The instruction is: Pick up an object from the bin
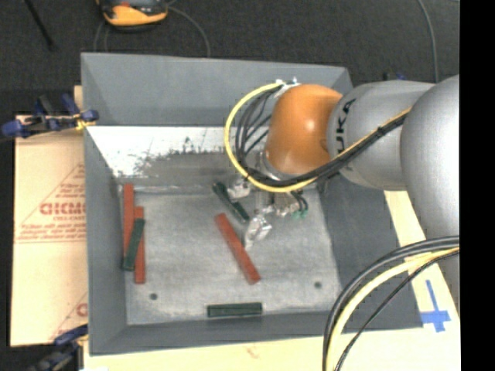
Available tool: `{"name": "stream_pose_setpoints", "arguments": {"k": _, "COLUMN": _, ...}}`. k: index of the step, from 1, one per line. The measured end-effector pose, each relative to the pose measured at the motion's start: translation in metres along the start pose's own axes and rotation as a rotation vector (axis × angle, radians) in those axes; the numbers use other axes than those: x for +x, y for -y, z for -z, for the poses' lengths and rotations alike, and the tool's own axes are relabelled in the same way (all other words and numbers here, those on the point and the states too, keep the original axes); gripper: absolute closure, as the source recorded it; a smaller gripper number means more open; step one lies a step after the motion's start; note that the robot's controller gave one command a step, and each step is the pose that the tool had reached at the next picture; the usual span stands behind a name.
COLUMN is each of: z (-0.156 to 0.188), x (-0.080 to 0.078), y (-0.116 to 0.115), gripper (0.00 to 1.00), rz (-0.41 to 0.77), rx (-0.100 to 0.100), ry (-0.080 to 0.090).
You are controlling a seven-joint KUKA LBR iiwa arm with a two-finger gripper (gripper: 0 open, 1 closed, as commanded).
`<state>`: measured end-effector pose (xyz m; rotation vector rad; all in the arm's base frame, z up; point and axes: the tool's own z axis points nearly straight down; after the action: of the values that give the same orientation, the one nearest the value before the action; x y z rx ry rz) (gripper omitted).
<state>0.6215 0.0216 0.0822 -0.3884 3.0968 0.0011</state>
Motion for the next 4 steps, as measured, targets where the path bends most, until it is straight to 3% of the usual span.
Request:
{"name": "stream_pose_setpoints", "arguments": {"k": 1, "z": 0.0, "x": -0.009, "y": 0.052, "gripper": 0.0, "rz": -0.042, "rx": -0.001, "ry": -0.009}}
{"name": "stream_pose_setpoints", "arguments": {"k": 2, "z": 0.001, "x": -0.006, "y": 0.073, "gripper": 0.0, "rz": 0.125, "rx": 0.0, "ry": -0.015}}
{"name": "stream_pose_setpoints", "arguments": {"k": 3, "z": -0.003, "x": -0.027, "y": -0.004, "gripper": 1.0, "rz": 0.144, "rx": -0.002, "ry": -0.024}}
{"name": "stream_pose_setpoints", "arguments": {"k": 4, "z": -0.004, "x": -0.031, "y": -0.005, "gripper": 0.0, "rz": 0.143, "rx": 0.001, "ry": 0.002}}
